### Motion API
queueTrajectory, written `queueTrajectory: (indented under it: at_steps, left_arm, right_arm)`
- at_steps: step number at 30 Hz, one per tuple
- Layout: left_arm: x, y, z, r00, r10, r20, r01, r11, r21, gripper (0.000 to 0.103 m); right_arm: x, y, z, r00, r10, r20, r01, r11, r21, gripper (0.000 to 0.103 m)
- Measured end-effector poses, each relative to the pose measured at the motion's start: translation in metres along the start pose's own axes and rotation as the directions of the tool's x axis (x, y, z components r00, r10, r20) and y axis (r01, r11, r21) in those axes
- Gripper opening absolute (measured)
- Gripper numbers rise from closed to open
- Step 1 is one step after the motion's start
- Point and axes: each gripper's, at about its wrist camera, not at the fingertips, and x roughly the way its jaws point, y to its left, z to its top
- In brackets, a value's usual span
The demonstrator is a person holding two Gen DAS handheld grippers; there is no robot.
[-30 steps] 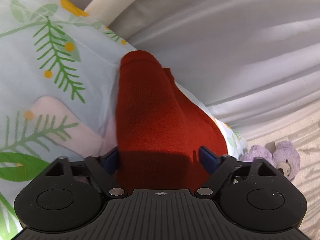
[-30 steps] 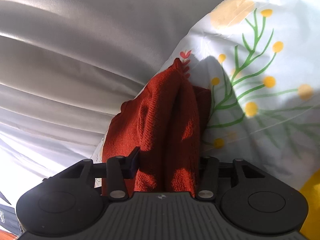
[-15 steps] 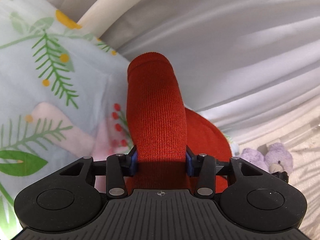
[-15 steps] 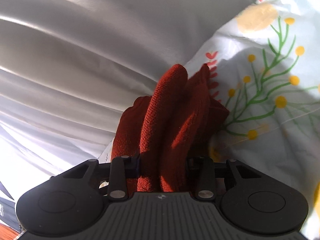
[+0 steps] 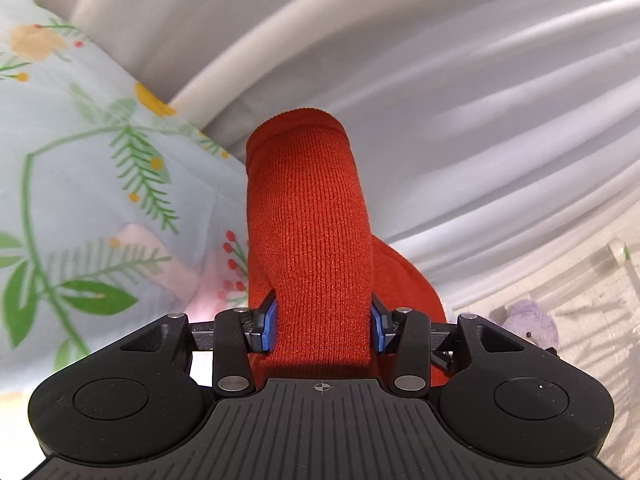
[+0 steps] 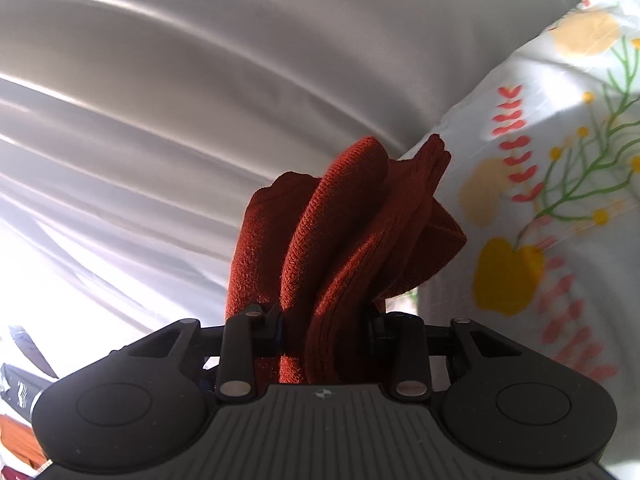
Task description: Fold small clothes
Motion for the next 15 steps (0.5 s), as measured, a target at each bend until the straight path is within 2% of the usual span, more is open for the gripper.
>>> queueTrajectory:
  at_steps: [7, 12, 15]
  left_arm:
    - [-0.042, 0.026, -0.019, 0.995, 0.1, 0.029, -0.098, 0.992, -0.081, 0.046]
    - [-0.047, 0.044, -0.028, 0.985, 0.173, 0.018, -0.171, 0.981, -0.087, 0.048]
    - [-0.046, 0.054, -0.033, 0.973, 0.229, 0.03, -0.225, 0.97, -0.098, 0.052]
  right_arm:
    - [0.031, 0.018, -0.022, 0.994, 0.017, -0.111, -0.019, 1.0, -0.016, 0.033]
    - [0.056, 0.018, -0.038, 0.984, -0.013, -0.178, 0.011, 1.0, -0.015, 0.034]
    - [0.066, 0.014, -0.045, 0.98, -0.062, -0.191, 0.058, 0.998, -0.025, 0.034]
